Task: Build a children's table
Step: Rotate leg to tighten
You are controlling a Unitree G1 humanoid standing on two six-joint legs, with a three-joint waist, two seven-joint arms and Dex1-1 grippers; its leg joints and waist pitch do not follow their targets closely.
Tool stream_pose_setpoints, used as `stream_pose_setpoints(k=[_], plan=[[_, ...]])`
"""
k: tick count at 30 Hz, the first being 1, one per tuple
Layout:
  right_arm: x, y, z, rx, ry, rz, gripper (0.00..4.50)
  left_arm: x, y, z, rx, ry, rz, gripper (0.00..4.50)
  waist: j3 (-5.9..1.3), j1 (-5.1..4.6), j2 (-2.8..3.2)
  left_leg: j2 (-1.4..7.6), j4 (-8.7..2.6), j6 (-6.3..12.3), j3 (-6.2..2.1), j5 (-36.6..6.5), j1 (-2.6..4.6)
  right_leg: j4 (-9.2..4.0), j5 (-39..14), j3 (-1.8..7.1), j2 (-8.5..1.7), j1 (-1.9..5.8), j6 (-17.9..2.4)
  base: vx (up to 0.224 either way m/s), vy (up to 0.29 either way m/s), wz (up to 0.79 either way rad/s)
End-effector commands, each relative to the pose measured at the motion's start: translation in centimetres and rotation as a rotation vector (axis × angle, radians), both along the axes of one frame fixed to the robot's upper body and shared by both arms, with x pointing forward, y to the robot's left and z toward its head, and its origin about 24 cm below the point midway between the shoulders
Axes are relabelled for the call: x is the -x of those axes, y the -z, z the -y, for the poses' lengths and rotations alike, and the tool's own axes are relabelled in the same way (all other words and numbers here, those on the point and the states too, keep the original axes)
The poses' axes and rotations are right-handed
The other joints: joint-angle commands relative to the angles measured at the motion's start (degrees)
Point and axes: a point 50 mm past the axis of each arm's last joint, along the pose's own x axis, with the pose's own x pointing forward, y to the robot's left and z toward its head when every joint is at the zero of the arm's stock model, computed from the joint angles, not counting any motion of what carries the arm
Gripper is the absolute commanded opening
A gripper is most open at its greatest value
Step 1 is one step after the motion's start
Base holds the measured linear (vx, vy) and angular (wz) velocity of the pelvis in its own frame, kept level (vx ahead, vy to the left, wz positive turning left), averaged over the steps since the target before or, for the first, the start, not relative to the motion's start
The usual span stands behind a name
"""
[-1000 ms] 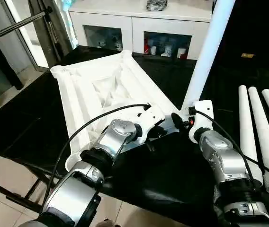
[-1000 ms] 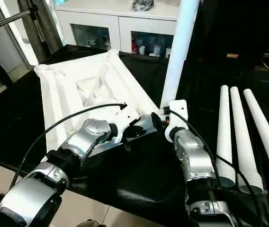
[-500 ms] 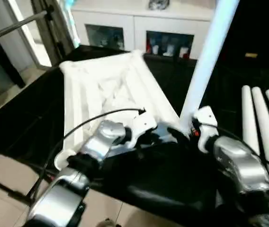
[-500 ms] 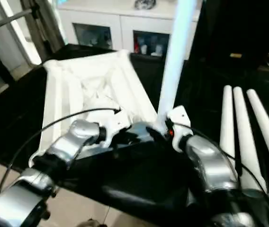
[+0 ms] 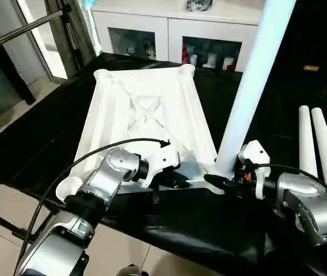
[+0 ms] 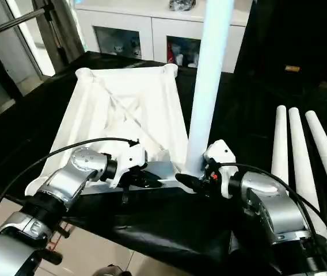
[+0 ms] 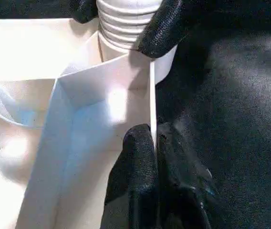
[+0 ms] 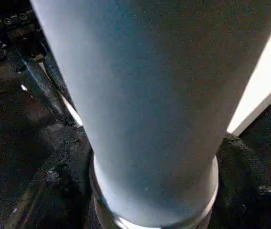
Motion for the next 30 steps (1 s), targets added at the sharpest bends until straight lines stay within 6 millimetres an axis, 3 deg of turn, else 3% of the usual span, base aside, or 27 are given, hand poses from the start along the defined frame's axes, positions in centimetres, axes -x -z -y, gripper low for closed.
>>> stream_pose_setpoints(k=[1, 3, 6, 9, 11, 12, 14, 15, 16, 19, 20, 24, 26, 30], plan=[[0.3, -0.1, -0.9, -0.035, -0.037, -0.014, 2.83, 0.0, -1.5, 0.9, 0.061, 0.042, 0.050, 0.00, -3.90, 0.10, -1.17, 3.38, -3.74, 5.00, -1.31, -8.73, 0.23, -4.92, -15.59, 3.28, -5.12, 3.21, -8.90, 0.000, 0.000, 0.00], [0.4, 0.1, -1.1, -0.045, -0.036, -0.024, 2.79, 0.0, -1.4, 1.0, 0.066, 0.033, 0.042, 0.00, -3.86, 0.05, -1.24, 3.36, -3.76, 5.03, -1.29, -8.78, 0.17, -4.95, -15.49, 3.25, -5.05, 3.24, -8.85, 0.000, 0.000, 0.00], [-0.3, 1.0, -1.4, -0.057, 0.104, -0.025, 2.77, -0.8, -1.1, 1.6, 0.064, -0.081, 0.027, 0.00, -3.81, -0.18, -1.20, 3.32, -3.83, 4.40, -1.32, -8.95, 0.27, -4.97, -15.90, 3.19, -5.01, 3.02, -9.06, 0.000, 0.000, 0.00], [-1.0, 1.5, -1.5, -0.058, 0.219, -0.030, 2.76, -1.5, -1.1, 1.9, 0.061, -0.158, 0.030, 0.00, -3.60, -0.54, -1.38, 2.93, -3.94, 3.51, -1.24, -9.86, 0.36, -5.57, -19.50, 3.09, -5.02, 3.09, -7.92, 0.000, 0.000, 0.00], [-2.2, 2.6, -2.1, -0.042, 0.410, -0.042, 2.76, -2.5, -1.2, 2.9, 0.060, -0.284, 0.031, 0.00, -3.67, -0.67, -1.41, 2.88, -3.98, 3.00, -1.31, -9.91, 0.48, -5.64, -20.31, 3.06, -5.02, 3.03, -7.43, 0.000, 0.000, 0.00], [-2.9, 3.2, -2.4, -0.031, 0.546, -0.059, 2.76, -3.0, -1.3, 3.7, 0.063, -0.350, 0.029, 0.00, -3.62, -0.99, -1.09, 2.65, -3.96, 2.28, -1.25, -9.69, 0.46, -5.72, -20.75, 3.05, -4.92, 2.81, -7.45, 0.000, 0.000, 0.00], [-3.5, 3.7, -2.7, -0.031, 0.656, -0.086, 2.76, -3.3, -1.4, 4.4, 0.064, -0.399, 0.028, 0.00, -3.59, -1.48, -1.30, 2.49, -4.15, 1.03, -1.48, -10.93, 0.73, -6.02, -23.26, 2.81, -5.02, 2.98, -6.92, 0.000, 0.000, 0.00], [-3.9, 3.8, -3.7, -0.036, 0.670, -0.095, 2.76, -3.4, -1.5, 5.2, 0.063, -0.413, 0.036, 0.00, -3.54, -1.49, -1.30, 2.48, -4.10, 1.57, -1.42, -11.01, 0.77, -6.31, -23.50, 2.93, -5.13, 3.03, -6.49, 0.000, 0.000, 0.00], [-4.0, 3.8, -4.0, -0.037, 0.669, -0.097, 2.76, -3.4, -1.6, 5.5, 0.062, -0.417, 0.040, 0.00, -3.55, -1.52, -0.74, 2.53, -4.08, 1.79, -1.44, -11.13, 0.73, -6.29, -23.11, 3.02, -5.14, 2.99, -6.55, 0.000, 0.000, 0.00], [-4.2, 3.5, -5.8, -0.076, 0.619, -0.102, 2.76, -3.3, -1.7, 6.5, 0.056, -0.402, 0.061, 0.00, -3.63, -1.89, -0.90, 2.54, -4.22, 2.32, -1.50, -11.73, 0.57, -6.19, -20.93, 3.01, -5.00, 3.24, -6.60, 0.000, 0.000, 0.00], [-4.3, 3.2, -6.3, -0.102, 0.588, -0.097, 3.32, -3.2, -1.9, 6.9, 0.073, -0.379, 0.064, 0.00, -3.70, -1.84, -0.85, 2.71, -4.25, 2.77, -1.51, -11.42, 0.53, -5.96, -19.19, 3.09, -4.97, 3.30, -6.96, 0.000, 0.000, 0.00], [-4.3, 2.6, -6.0, -0.110, 0.542, -0.068, 3.53, -2.7, -2.0, 6.9, 0.104, -0.298, 0.063, 0.00, -3.78, -1.86, -0.99, 2.74, -4.15, 3.42, -1.45, -10.65, 0.37, -5.60, -16.42, 3.17, -5.05, 3.51, -8.18, 0.000, 0.000, 0.00], [-4.3, 2.4, -5.6, -0.099, 0.526, -0.052, 3.85, -2.5, -1.8, 6.7, 0.103, -0.283, 0.056, 0.00, -3.75, -1.88, -0.98, 2.78, -4.16, 3.53, -1.43, -10.41, 0.36, -5.57, -16.22, 3.18, -5.09, 3.51, -8.41, 0.000, 0.000, 0.00], [-4.0, 1.9, -4.7, -0.081, 0.457, -0.021, 3.93, -2.1, -1.6, 5.9, 0.105, -0.221, 0.058, 0.00, -3.79, -1.77, -1.12, 2.86, -4.05, 4.32, -1.39, -9.64, 0.23, -5.38, -15.00, 3.25, -5.14, 3.66, -8.80, 0.000, 0.000, 0.00]])
